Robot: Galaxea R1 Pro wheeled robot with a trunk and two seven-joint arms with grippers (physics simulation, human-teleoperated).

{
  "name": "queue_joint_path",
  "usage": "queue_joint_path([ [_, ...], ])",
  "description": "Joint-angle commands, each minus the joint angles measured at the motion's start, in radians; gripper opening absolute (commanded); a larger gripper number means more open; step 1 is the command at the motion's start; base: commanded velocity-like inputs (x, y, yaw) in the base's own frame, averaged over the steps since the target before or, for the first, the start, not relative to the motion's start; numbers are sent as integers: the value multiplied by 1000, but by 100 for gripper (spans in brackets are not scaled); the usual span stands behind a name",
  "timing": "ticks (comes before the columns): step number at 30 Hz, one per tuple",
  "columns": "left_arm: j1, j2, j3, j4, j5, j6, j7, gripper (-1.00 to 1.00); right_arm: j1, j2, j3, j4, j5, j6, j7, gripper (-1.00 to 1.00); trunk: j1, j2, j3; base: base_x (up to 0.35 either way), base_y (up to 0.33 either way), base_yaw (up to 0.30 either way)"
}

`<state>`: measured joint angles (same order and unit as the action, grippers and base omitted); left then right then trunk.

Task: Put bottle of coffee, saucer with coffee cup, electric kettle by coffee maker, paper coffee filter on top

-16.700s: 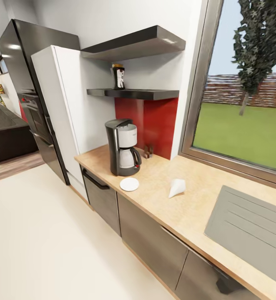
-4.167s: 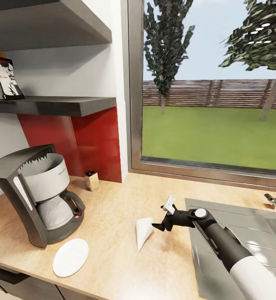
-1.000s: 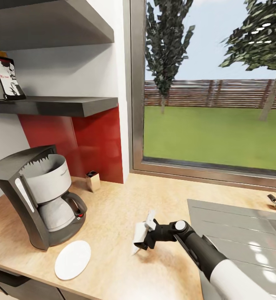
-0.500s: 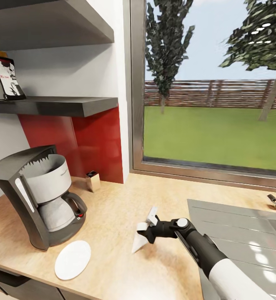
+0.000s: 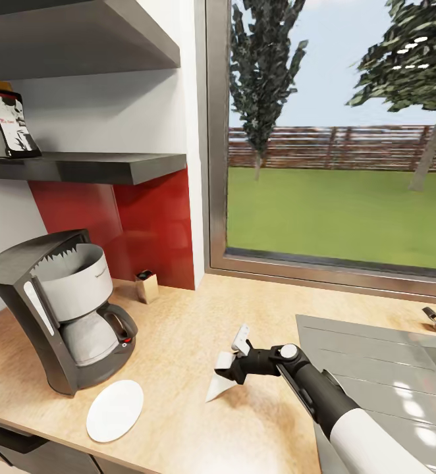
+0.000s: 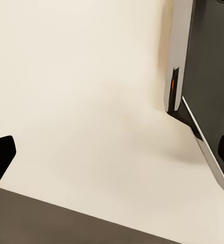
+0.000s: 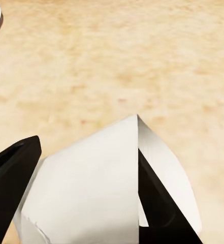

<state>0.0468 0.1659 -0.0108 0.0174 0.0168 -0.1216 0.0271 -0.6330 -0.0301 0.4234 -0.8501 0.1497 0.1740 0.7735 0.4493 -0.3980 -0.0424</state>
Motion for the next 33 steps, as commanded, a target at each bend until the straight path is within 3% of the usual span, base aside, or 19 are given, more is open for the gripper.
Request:
queue_joint_path([
  [1,-1,0,-1,2,2,-6,2,100,-1,-1,2,-2,4,5,2,-100,1,-2,-2,0,0,0],
  [17,-1,1,-1,1,2,-6,2,100,-1,0,2,-7,4,5,3,-100,1,-2,-2,0,0,0],
  [23,-1,4,-1,2,2,-6,2,100,-1,9,-1,-142,3,18,-2,-100,1,-2,-2,0,0,0],
  [25,-1,4,-1,1,2,-6,2,100,-1,16,-2,-219,4,52,-4,-100,1,-2,-2,0,0,0],
  [28,-1,5,-1,1,2,-6,2,100,-1,30,-3,-339,4,181,-6,-100,1,-2,-2,0,0,0],
  [33,-1,18,-1,1,2,-5,2,100,-5,81,-28,-553,6,392,-59,-100,1,-2,-2,0,0,0],
])
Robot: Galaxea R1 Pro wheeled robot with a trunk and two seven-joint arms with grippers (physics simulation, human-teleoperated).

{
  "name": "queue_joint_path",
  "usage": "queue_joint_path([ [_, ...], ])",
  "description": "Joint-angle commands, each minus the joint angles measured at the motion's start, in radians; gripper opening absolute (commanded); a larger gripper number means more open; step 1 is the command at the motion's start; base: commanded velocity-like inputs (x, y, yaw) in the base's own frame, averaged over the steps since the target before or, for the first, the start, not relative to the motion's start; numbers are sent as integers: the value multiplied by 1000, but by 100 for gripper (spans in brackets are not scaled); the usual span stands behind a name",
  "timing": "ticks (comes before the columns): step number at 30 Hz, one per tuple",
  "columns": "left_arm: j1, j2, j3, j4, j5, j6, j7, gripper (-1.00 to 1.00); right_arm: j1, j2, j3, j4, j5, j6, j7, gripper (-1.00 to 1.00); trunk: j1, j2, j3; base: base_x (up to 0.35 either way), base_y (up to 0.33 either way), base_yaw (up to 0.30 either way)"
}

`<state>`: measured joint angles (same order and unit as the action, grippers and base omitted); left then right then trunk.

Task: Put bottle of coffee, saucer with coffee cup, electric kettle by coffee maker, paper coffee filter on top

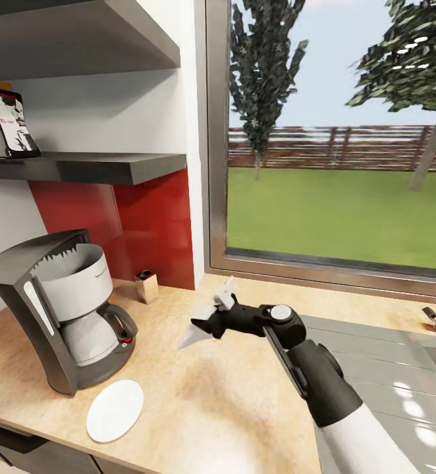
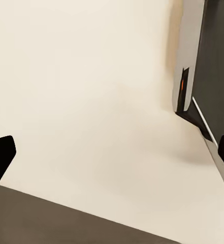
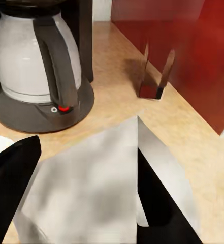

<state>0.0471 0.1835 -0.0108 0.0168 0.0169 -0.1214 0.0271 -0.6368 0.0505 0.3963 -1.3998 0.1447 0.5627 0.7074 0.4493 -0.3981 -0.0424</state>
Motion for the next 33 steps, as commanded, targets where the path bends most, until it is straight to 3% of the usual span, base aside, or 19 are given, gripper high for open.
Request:
queue_joint_path([
  [1,-1,1,-1,2,2,-5,2,100,-8,14,-5,-30,12,34,-27,-100,1,-2,-2,0,0,0],
  [5,-1,4,-1,3,2,-5,2,100,-82,83,-12,-68,14,135,-213,-100,1,-2,-2,0,0,0],
  [8,0,6,-2,3,2,-4,2,100,-128,117,-12,-74,14,191,-364,-100,1,-2,-2,0,0,0],
  [12,1,6,-3,3,2,-4,1,100,-189,124,-6,-78,13,226,-523,-100,1,-2,-2,0,0,0],
  [18,2,9,-2,3,2,-4,1,100,-211,124,47,-91,14,234,-571,-100,1,-2,-2,0,0,0],
  [23,1,9,-3,3,2,-4,1,100,-223,124,58,-91,16,238,-573,-100,1,-2,-2,-7,2,0],
  [26,1,8,-3,2,1,-4,1,100,-270,124,60,-88,72,310,-562,-100,1,-2,-2,-247,115,0],
  [29,-1,8,-3,1,0,-4,1,100,-311,124,61,-87,209,369,-480,-100,1,-2,-2,-280,132,0],
  [33,-1,11,-4,0,-1,-4,1,100,-352,124,62,-86,413,386,-292,-100,1,-2,-2,-288,137,0],
])
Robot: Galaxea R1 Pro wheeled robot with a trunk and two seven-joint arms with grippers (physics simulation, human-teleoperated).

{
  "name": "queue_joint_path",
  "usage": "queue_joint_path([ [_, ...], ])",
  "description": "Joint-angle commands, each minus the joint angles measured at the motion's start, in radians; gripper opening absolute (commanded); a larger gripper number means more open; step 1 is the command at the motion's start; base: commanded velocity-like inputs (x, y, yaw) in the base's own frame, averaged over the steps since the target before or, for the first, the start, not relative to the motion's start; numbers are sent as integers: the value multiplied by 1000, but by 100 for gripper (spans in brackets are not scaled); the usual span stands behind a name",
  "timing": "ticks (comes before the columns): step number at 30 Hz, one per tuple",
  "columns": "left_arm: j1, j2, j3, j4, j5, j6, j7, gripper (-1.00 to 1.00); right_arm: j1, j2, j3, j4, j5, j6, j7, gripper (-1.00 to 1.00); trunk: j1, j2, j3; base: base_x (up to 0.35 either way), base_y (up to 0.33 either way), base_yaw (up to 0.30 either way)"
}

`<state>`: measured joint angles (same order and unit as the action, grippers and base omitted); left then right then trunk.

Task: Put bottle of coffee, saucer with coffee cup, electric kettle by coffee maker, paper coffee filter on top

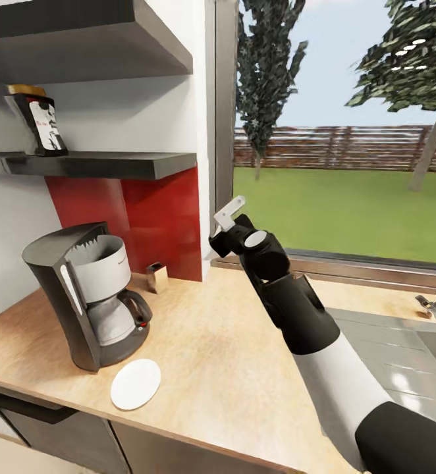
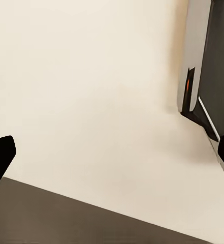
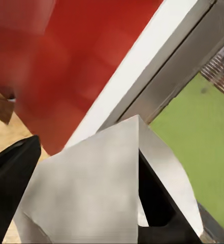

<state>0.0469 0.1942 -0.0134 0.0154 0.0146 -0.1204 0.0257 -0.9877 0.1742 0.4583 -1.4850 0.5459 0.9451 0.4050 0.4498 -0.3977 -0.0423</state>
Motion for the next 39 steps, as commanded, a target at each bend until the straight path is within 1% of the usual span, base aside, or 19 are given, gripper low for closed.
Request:
queue_joint_path([
  [1,-1,2,-2,2,1,-5,2,100,-11,0,0,0,68,5,62,-100,0,-2,-2,-289,137,0],
  [5,-1,6,-2,2,1,-5,2,100,-30,0,2,1,292,7,259,-100,0,-2,-2,-290,137,0],
  [6,-2,7,-2,1,1,-5,2,100,-32,0,2,0,370,7,313,-100,0,-2,-2,-290,137,0],
  [7,-2,7,-2,0,1,-5,2,100,-34,0,2,-1,417,7,343,-100,0,-2,-2,-290,137,0],
  [8,-2,7,-1,0,1,-5,2,100,-37,0,1,-1,455,7,368,-100,0,-2,-2,-290,137,0],
  [9,-3,7,-1,0,1,-5,2,100,-45,0,1,-1,484,7,389,-100,0,-2,-2,-290,137,0],
  [11,-3,7,-1,0,1,-5,2,100,-72,0,1,0,516,7,422,-100,0,-2,-2,-290,137,0],
  [13,-3,7,-1,0,1,-5,2,100,-101,0,0,1,529,7,441,-100,0,-2,-2,-290,137,0],
  [17,-3,7,-2,0,1,-5,2,100,-165,0,0,2,537,6,456,-100,0,-2,-2,-289,137,0],
  [20,-2,6,-1,0,1,-5,2,100,-187,0,1,4,537,6,466,-100,0,-2,-2,-264,137,0],
  [23,-2,7,-1,0,1,-5,2,100,-193,0,3,8,537,7,501,-100,0,-2,-2,-176,118,0],
  [26,-2,7,-2,0,1,-5,2,100,-194,0,3,12,537,7,516,-100,0,-2,-2,-56,39,0],
  [35,-2,7,-2,0,1,-5,2,100,-193,0,3,10,531,9,523,-100,0,-2,-2,-6,4,0],
  [39,-2,7,-2,0,1,-6,2,100,-192,0,3,8,521,8,522,-100,0,-2,-2,0,93,0],
])
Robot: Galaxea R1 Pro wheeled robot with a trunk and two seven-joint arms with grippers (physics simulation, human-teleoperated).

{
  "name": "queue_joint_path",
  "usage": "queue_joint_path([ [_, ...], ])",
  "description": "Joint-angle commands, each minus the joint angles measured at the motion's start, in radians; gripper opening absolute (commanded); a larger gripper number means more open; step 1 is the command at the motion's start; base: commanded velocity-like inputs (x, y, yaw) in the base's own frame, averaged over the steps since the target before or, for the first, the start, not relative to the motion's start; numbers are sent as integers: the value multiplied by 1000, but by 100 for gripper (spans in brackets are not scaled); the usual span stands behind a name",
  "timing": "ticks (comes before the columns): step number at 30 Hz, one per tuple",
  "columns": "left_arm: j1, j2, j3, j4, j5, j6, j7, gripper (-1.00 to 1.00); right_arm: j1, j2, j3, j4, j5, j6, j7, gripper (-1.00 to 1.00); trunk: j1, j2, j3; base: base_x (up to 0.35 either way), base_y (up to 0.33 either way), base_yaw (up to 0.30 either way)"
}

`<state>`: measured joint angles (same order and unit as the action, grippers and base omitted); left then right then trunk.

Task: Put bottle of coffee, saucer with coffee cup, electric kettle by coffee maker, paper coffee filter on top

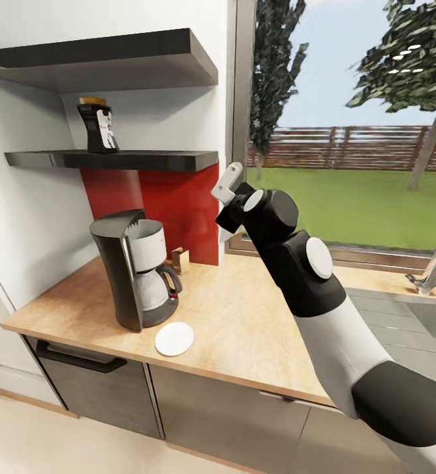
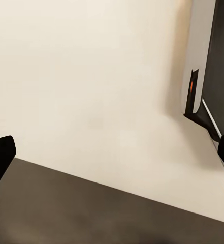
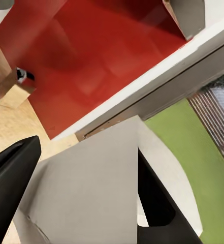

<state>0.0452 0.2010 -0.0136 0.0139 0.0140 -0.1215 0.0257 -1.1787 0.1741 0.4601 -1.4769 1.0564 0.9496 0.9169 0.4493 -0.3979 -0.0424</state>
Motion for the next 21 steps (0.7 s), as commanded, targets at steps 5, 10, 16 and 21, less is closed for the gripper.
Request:
queue_joint_path([
  [5,-1,0,-2,3,1,-6,2,100,1,0,-2,-4,-25,3,9,-100,1,-2,-2,0,109,0],
  [10,-1,1,-1,2,1,-6,2,100,3,0,-9,-3,-161,4,3,-100,1,-2,-2,0,12,0],
  [16,-1,1,-2,1,1,-7,2,100,3,0,-7,-1,-195,4,-88,-100,1,-2,-2,0,0,0],
  [21,0,1,-3,4,1,-6,0,100,3,0,-6,17,-199,3,-124,-100,1,-2,-2,0,0,0],
])
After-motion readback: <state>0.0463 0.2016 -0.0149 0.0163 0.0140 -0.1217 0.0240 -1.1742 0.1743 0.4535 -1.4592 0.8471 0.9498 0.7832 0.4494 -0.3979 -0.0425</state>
